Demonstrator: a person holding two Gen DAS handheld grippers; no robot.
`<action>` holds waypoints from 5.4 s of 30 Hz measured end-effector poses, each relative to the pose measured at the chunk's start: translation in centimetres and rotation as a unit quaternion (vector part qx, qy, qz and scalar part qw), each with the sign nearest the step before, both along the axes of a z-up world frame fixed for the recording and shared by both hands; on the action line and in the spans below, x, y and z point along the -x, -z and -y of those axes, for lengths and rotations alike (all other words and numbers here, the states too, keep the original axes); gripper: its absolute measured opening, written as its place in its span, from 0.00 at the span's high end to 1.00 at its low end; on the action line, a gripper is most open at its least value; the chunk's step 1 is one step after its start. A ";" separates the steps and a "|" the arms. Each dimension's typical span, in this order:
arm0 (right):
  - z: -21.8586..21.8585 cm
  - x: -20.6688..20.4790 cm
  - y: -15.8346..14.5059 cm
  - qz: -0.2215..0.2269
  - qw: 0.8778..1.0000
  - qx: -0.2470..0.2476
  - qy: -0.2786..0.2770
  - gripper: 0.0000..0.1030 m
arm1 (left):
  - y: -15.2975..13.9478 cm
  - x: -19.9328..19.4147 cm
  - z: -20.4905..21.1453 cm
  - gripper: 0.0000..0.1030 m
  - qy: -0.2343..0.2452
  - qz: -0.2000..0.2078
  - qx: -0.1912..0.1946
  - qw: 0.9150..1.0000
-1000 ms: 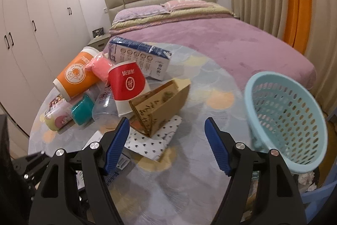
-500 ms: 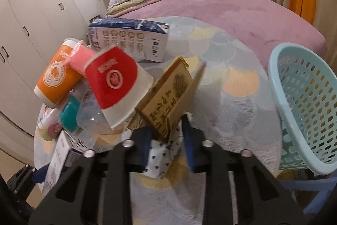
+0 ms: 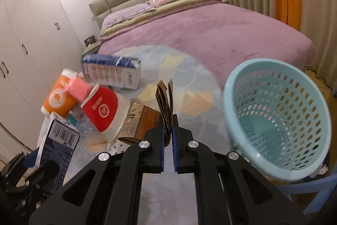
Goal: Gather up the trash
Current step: 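Carry carton and cardboard over the blue basket and open both tools, then grasp the orange paper cup with the left tool while the right tool grasps the red cup, then carry both cups over the blue basket and open both tools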
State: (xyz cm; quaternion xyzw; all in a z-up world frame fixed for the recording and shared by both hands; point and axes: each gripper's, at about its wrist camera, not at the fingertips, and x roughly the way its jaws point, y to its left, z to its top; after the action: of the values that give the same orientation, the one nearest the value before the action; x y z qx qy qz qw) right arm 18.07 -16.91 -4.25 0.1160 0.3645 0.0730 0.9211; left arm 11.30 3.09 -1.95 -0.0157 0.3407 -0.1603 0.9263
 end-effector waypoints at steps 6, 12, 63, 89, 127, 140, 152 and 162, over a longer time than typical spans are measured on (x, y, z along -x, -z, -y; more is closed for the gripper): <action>4.4 1.3 -2.1 0.033 0.998 0.010 0.045 0.96 | -1.0 -1.7 4.2 0.50 0.033 0.013 0.012 0.999; 9.8 2.0 -2.7 0.047 0.993 0.025 0.104 0.96 | -1.1 -4.5 9.9 0.50 0.075 0.005 0.019 0.997; 14.2 2.5 -0.5 0.000 0.993 -0.014 0.121 0.52 | -3.9 -5.2 8.2 0.30 0.016 0.024 0.086 0.996; -10.5 -2.6 -0.2 0.015 0.988 0.077 -0.132 0.42 | 0.0 -8.8 -12.7 0.21 -0.188 -0.043 0.090 0.977; -12.7 -6.0 1.4 0.005 0.987 0.051 -0.152 0.59 | 0.1 -8.2 -9.6 0.49 -0.109 -0.033 0.127 0.985; -8.3 -3.2 -2.4 0.048 0.992 0.024 -0.118 0.59 | -3.3 -5.2 -6.1 0.49 -0.069 0.010 0.117 0.991; 0.9 -1.4 -3.9 0.059 0.998 0.001 -0.033 0.59 | -3.8 -5.3 2.0 0.49 0.011 0.013 0.103 0.995; 10.4 0.1 -3.1 0.044 0.997 -0.013 0.057 0.59 | -3.1 -6.1 10.3 0.49 0.085 -0.001 0.091 0.992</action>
State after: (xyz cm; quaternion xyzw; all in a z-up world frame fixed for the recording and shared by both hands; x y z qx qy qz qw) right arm 17.97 -27.35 -1.16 0.1449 0.3152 0.0302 0.9374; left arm 17.42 -7.19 1.16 -0.0706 0.3256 -0.2687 0.9038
